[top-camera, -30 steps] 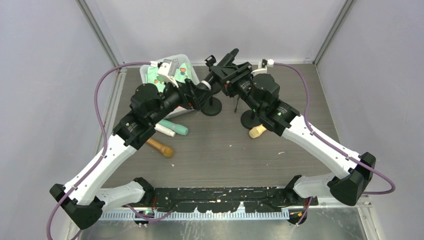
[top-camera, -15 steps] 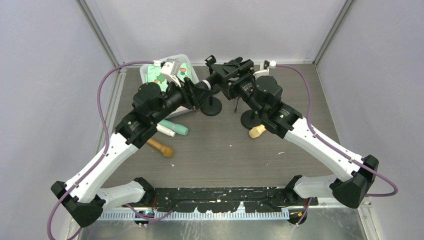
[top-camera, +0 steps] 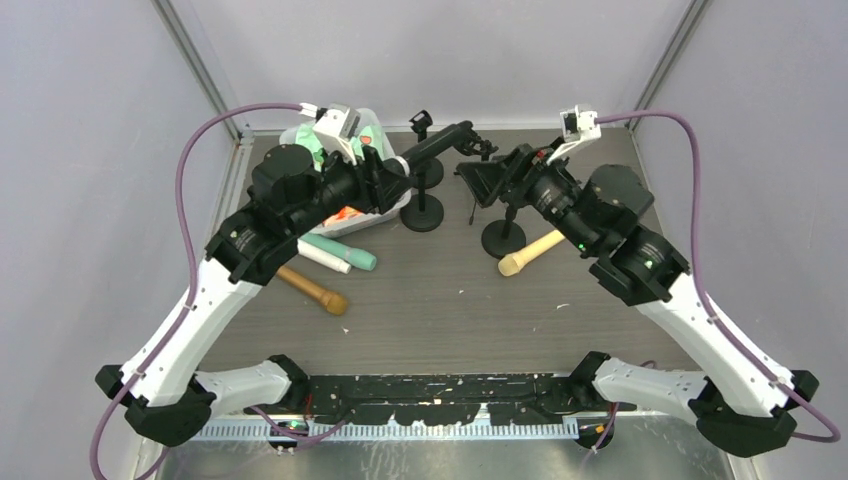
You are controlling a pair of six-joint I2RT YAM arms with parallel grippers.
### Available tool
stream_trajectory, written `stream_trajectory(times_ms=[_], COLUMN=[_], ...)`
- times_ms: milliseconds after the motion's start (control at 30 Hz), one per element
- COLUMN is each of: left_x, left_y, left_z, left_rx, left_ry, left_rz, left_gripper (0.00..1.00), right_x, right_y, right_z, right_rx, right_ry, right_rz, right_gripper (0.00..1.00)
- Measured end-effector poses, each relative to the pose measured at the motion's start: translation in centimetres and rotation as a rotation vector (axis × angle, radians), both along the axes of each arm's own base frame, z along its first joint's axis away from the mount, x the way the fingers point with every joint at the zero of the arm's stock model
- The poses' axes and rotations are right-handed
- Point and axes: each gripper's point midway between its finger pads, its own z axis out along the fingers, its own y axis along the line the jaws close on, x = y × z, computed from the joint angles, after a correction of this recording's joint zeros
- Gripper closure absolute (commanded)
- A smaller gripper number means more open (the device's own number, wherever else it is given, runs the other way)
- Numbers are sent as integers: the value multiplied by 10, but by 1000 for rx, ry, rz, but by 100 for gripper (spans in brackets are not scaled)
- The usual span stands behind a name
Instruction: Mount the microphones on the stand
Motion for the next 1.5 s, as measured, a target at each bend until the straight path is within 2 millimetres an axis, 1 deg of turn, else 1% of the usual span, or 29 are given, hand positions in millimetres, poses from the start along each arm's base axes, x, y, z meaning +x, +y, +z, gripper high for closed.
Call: stream_trajectory(times_ms=[67, 167, 233, 300, 367, 433, 500, 567, 633, 733, 867, 1033, 1167, 1233, 1367, 1467, 1500], left_x=[-5, -11, -14, -18, -22, -25, -27, -29, -31, -33, -36, -39, -42, -43, -45, -45, -45], left_y=[3, 5, 4, 4, 3, 3, 2, 2, 2, 1, 2, 2, 1, 0, -1, -1, 0], left_z=[2, 3, 1, -6, -17, -25, -31, -37, -41, -44, -47, -50, -51, -51, -50, -49, -49], left_rx=[26, 65, 89, 112, 136, 154, 170, 186, 202, 216, 229, 244, 245, 243, 239, 237, 236], left_ry=[9, 35, 53, 84, 120, 148, 171, 191, 204, 215, 223, 226, 232, 233, 233, 232, 230], left_rz=[-10, -32, -48, -67, -86, -99, -111, -123, -133, -148, -160, -181, -197, -205, -215, -215, -215], left_gripper=[100, 99, 99, 100, 100, 100, 100, 100, 100, 100, 100, 100, 100, 100, 99, 91, 86], right_x=[-10, -21, -25, -26, -24, -22, -19, -20, -25, -31, -31, -24, -16, -13, -10, -8, -8], right_y=[-8, -16, -17, -14, -7, 2, 18, 35, 54, 73, 82, 85, 89, 91, 94, 95, 96], right_z=[7, 10, 9, 7, 0, -1, -7, -17, -33, -53, -66, -69, -78, -83, -89, -89, -90], right_rx=[-146, -321, -416, -505, -580, -630, -689, -752, -833, -935, -1028, -1110, -1178, -1203, -1226, -1227, -1224], right_ry=[-129, -294, -383, -463, -513, -556, -603, -650, -705, -767, -814, -865, -885, -889, -897, -907, -907], right_rz=[30, 69, 96, 128, 172, 211, 261, 313, 382, 460, 511, 505, 501, 505, 510, 503, 498], right_gripper=[18, 20, 21, 22, 22, 22, 21, 21, 21, 21, 21, 24, 27, 30, 45, 56, 59])
